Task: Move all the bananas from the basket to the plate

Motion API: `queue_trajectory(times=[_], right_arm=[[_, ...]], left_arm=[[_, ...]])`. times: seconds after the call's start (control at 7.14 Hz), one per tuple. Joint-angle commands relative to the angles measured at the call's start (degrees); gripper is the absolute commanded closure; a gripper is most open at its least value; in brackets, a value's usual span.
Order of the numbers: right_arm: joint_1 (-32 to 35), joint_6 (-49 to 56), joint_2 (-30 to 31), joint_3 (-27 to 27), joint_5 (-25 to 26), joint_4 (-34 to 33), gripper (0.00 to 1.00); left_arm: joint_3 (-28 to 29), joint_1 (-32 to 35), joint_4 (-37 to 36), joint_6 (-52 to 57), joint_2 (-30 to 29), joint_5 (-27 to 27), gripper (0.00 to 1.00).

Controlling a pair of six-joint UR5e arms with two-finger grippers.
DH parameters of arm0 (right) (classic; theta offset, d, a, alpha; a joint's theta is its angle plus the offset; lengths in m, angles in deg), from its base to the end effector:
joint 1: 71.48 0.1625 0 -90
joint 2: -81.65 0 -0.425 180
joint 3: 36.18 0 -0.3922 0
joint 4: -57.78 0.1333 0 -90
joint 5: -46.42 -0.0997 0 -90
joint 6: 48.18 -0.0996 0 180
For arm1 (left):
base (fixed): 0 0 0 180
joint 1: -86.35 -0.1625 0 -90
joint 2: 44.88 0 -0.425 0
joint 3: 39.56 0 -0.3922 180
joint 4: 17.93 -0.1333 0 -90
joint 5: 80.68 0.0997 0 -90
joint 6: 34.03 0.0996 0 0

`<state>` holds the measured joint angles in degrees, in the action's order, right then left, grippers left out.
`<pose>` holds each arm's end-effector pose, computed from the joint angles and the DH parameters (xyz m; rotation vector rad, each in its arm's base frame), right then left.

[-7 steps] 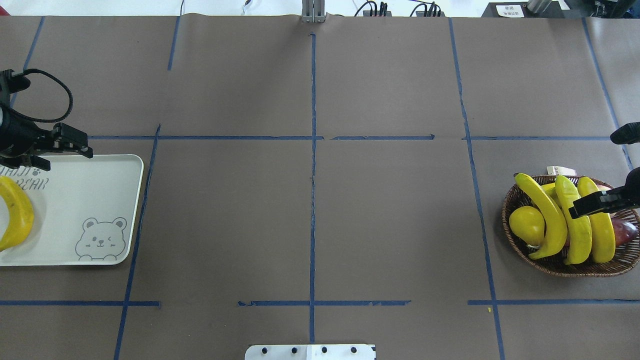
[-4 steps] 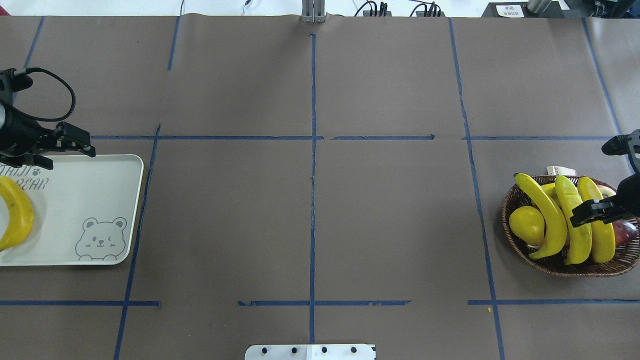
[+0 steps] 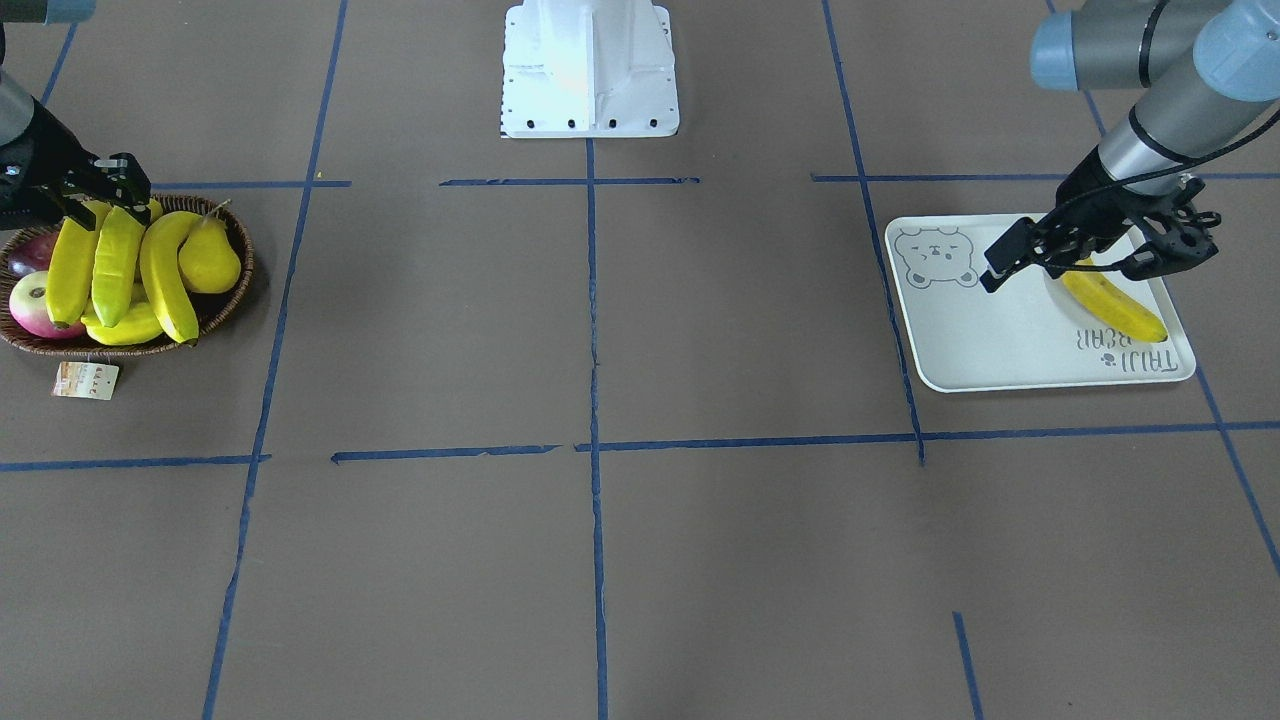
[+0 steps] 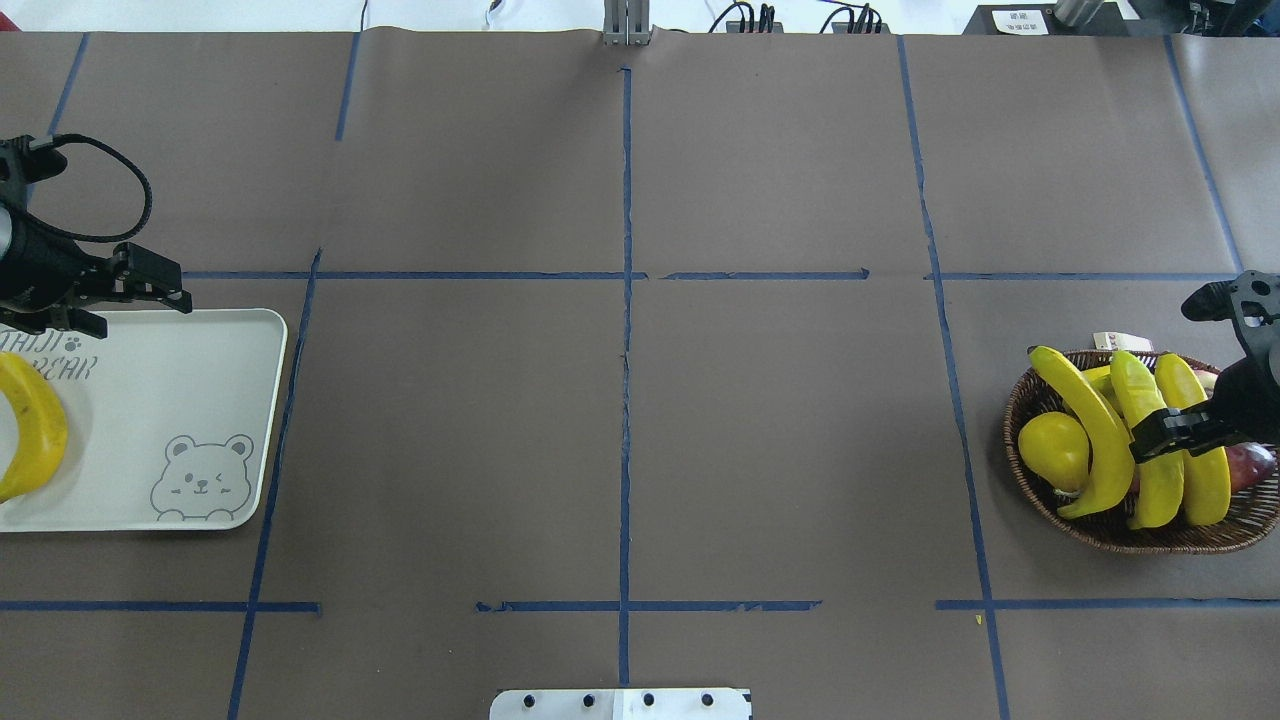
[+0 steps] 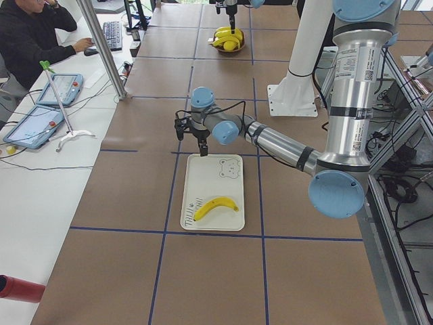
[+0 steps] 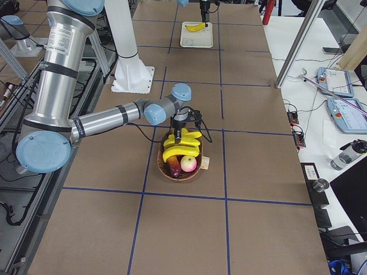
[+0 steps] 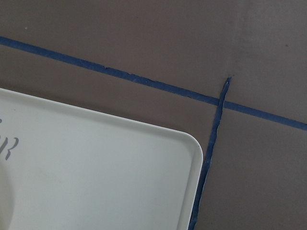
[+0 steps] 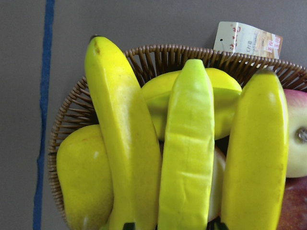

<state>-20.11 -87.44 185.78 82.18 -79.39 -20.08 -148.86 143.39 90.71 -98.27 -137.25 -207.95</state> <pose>-0.1921 -0.3606 0.5063 -0.0397 -0.7570 -0.1333 0.2159 -0.4671 0.4383 -0.0189 0.9218 -0.2782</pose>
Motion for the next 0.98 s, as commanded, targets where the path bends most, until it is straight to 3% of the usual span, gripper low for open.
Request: queue_trajectory(times=[0.0, 0.84], right_arm=[[-0.2, 0.1, -0.3, -0.6, 0.1, 0.0, 0.37], [-0.2, 0.1, -0.3, -1.4, 0.2, 0.0, 0.39]], left_arm=[[0.1, 0.0, 0.0, 0.0, 0.0, 0.0, 0.01], [0.0, 0.0, -0.1, 0.0, 0.0, -0.1, 0.01]])
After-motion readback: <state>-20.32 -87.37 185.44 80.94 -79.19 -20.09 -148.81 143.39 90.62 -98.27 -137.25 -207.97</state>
